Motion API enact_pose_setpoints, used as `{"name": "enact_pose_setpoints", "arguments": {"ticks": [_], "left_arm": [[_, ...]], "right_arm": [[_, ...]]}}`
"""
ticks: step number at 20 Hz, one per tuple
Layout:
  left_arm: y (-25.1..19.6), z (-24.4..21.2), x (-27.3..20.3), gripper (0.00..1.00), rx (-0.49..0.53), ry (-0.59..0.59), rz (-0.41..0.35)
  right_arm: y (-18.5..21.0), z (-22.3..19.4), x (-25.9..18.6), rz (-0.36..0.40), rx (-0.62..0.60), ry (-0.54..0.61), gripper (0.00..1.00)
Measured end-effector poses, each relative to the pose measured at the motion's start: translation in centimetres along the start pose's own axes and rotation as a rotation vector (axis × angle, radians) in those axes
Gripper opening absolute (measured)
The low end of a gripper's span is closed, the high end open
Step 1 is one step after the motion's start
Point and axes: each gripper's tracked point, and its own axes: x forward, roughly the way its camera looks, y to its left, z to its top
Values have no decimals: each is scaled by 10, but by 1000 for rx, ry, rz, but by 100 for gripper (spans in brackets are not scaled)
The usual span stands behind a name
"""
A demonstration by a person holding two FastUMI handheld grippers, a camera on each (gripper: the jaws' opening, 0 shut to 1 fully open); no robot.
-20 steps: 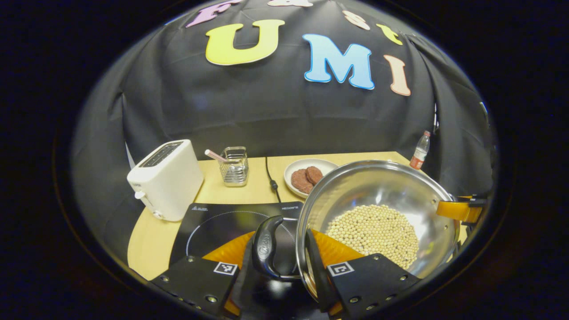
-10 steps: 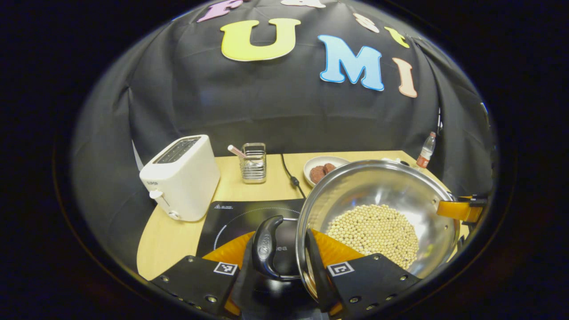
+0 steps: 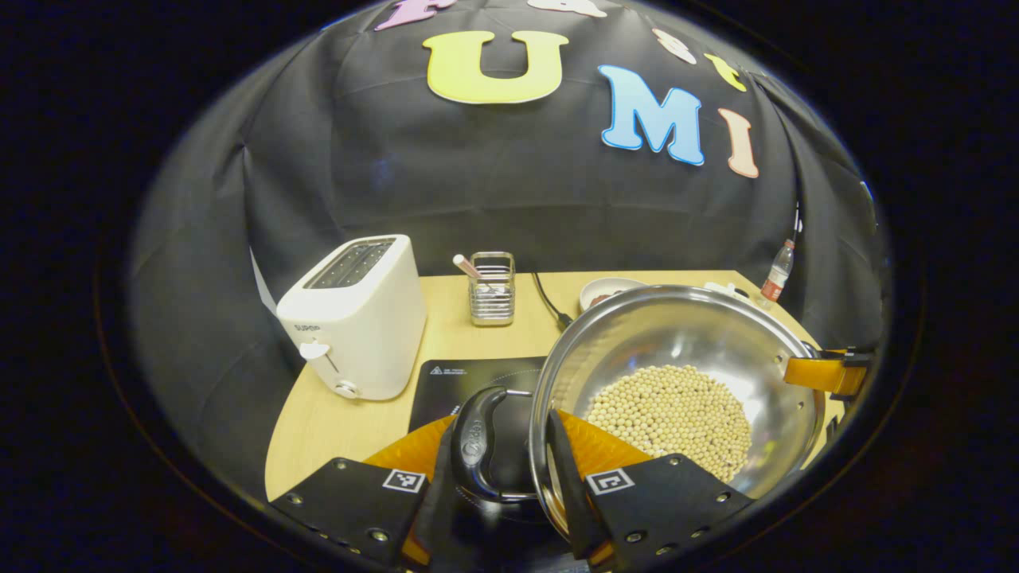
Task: First push the handle of the pot to place it horizontally, then grasp the pot with both hands and set it on the induction cooktop.
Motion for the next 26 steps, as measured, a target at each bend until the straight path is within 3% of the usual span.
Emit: {"name": "enact_pose_setpoints", "arguments": {"ticks": [9,14,15,16,20,26], "left_arm": [[52,-3,11,61,-11,5,29],[75,-11,21,58,-24,21,41],[78,-12,23,61,-22,24,44],[82,-13,24,58,-22,25,46],[95,-15,28,58,-33,33,57],[96,-20,30,58,-36,50,63]], "right_arm": [[45,-3,23,29,-1,0,45],[64,-7,37,42,-5,12,42],[68,-8,39,44,-5,13,42],[70,-9,43,47,-6,19,46],[79,-10,51,53,-16,27,42],[83,-16,59,51,-17,46,45]]}}
